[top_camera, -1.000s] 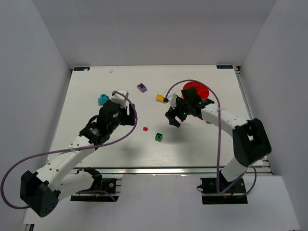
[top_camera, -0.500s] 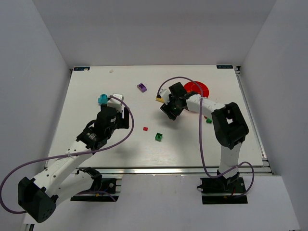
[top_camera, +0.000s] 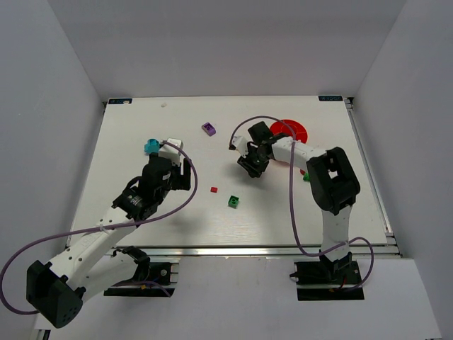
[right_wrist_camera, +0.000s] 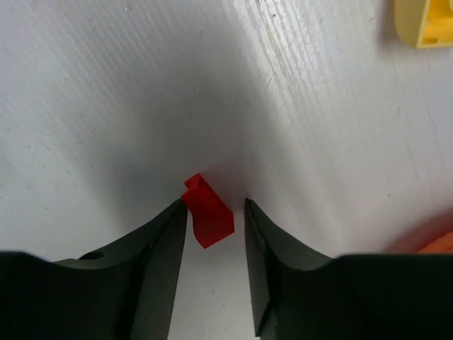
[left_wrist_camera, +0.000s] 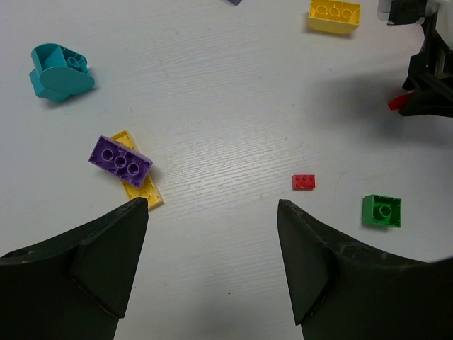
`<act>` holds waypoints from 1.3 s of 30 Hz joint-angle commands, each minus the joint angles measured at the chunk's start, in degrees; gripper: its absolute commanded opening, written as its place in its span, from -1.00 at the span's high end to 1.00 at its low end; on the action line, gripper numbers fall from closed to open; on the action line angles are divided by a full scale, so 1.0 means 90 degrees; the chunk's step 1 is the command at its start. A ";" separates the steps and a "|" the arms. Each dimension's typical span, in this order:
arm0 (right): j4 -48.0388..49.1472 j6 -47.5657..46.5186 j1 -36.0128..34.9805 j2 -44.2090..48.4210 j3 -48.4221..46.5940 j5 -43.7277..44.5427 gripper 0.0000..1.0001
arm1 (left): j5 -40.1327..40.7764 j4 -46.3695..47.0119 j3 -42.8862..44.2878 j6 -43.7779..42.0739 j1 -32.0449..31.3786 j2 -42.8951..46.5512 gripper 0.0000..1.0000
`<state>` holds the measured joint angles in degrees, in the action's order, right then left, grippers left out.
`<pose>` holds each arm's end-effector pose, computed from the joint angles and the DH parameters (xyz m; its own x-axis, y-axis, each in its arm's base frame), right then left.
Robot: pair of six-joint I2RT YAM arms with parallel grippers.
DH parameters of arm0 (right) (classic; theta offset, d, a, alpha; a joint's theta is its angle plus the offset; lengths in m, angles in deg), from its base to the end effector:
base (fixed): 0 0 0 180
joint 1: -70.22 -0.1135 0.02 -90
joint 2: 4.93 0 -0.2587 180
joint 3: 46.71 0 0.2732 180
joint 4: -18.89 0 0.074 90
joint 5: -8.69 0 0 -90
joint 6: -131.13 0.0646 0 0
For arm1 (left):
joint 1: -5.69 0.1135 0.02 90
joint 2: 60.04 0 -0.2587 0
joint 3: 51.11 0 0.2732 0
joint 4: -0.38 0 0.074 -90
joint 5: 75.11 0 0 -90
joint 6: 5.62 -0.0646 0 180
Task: Sort the legos into containers by color
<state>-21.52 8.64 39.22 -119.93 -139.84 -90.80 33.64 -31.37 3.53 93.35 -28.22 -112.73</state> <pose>0.3776 0.2393 0.1243 -0.3319 -0.8175 -0.4707 -0.8915 0.4349 -0.1267 0.2220 -0.1242 0.2614 -0.4537 0.1271 -0.8821 0.2289 0.9732 0.0225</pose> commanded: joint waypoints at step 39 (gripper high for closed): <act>0.0210 0.1335 0.2536 0.1265 -0.1657 -0.0692 0.97 | -0.2981 0.0058 0.0290 -0.0069 0.0018 -0.1714 -0.70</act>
<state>-20.60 19.63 61.07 -108.02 -151.88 -96.05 8.70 -30.72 4.10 92.96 -28.17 -127.92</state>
